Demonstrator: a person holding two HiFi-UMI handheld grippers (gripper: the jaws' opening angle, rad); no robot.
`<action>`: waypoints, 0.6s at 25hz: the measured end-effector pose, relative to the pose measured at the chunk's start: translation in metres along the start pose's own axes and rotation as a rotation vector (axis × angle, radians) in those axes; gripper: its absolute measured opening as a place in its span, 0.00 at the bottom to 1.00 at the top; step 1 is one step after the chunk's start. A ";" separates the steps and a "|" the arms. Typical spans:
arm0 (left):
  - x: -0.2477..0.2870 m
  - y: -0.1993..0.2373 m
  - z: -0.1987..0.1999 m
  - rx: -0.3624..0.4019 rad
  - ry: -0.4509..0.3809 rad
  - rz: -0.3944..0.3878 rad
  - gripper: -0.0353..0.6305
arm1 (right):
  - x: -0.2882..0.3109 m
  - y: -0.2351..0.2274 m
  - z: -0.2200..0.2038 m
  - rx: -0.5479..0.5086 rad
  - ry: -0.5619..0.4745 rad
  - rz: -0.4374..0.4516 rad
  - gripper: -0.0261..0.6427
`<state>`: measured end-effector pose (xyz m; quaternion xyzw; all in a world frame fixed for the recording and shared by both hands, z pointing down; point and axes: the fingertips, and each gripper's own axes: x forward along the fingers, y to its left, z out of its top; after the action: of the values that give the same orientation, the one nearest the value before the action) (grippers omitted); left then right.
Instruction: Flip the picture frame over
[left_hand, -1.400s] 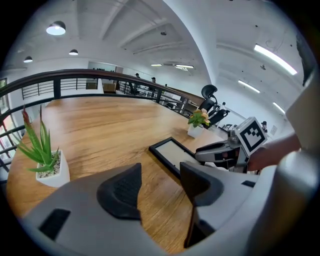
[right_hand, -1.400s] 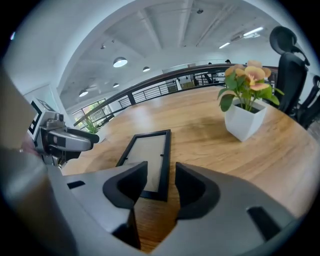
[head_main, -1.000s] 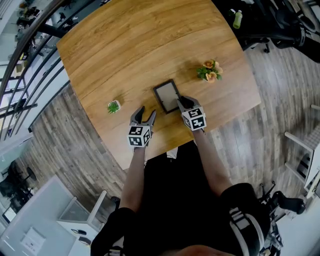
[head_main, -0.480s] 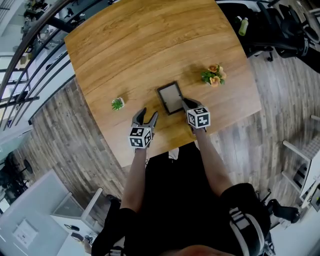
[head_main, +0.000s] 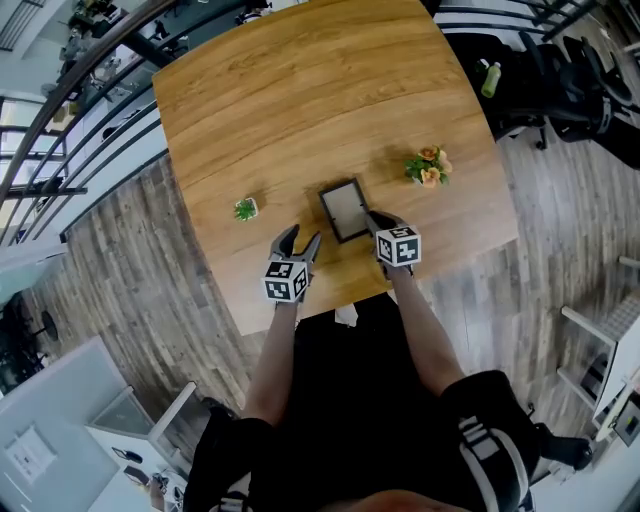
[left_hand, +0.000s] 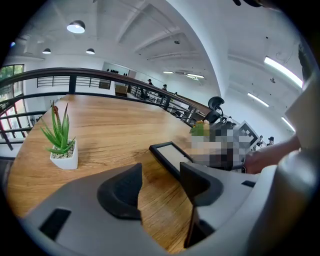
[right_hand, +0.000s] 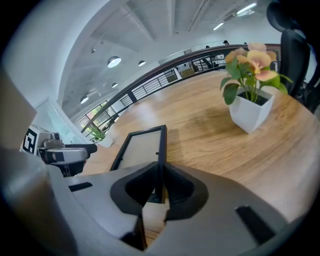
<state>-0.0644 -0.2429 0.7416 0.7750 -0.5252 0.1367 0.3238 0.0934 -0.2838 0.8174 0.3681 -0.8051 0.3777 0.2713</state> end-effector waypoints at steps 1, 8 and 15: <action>-0.002 -0.001 0.002 -0.007 -0.008 0.001 0.43 | -0.002 0.002 0.004 -0.010 -0.004 0.003 0.12; -0.014 0.003 0.035 -0.130 -0.120 -0.003 0.43 | -0.019 0.012 0.038 -0.073 -0.053 0.024 0.12; -0.014 -0.013 0.075 -0.248 -0.217 -0.084 0.43 | -0.038 0.032 0.063 -0.149 -0.090 0.093 0.12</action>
<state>-0.0681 -0.2778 0.6730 0.7607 -0.5369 -0.0273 0.3639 0.0799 -0.3062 0.7414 0.3257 -0.8585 0.3120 0.2440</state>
